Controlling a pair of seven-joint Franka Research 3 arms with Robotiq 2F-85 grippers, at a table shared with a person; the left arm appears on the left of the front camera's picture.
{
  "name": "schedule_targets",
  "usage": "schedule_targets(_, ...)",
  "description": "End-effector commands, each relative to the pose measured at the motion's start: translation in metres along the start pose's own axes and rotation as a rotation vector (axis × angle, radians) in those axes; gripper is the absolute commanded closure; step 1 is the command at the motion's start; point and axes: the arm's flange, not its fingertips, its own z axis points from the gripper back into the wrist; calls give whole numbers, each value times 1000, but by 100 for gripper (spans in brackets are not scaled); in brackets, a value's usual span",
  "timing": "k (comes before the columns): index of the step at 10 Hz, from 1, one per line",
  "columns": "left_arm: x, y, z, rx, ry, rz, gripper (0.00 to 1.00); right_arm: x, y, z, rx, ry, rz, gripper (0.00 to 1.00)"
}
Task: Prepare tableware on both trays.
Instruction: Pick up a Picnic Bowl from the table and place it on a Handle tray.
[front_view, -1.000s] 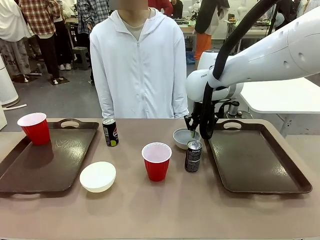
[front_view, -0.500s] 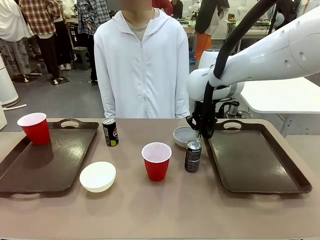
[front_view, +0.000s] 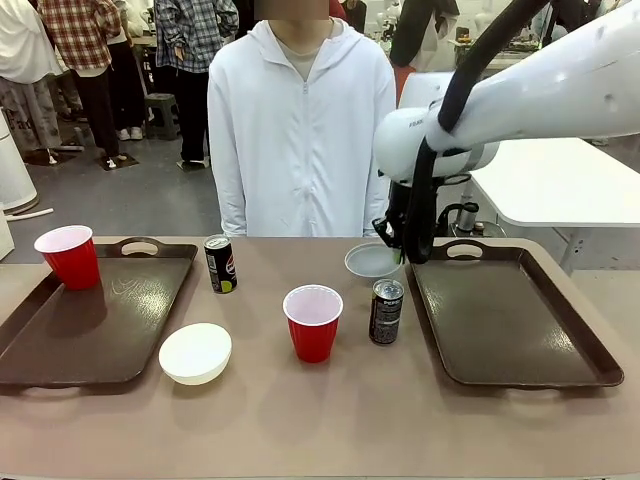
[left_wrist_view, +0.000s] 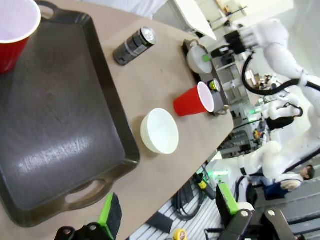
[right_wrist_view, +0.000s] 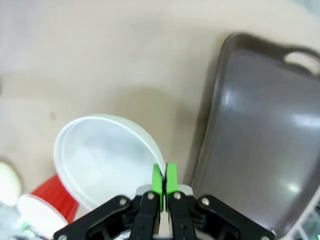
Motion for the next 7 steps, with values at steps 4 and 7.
schedule_targets(4, -1, 0, 1, -9, 3, -12, 0, -110, -43, 72, 8, -91, -25, 100)
schedule_targets(7, -1, 0, 1, -9, 3, -12, 0, -161, -105, 68, 65, -105, -61, 100)
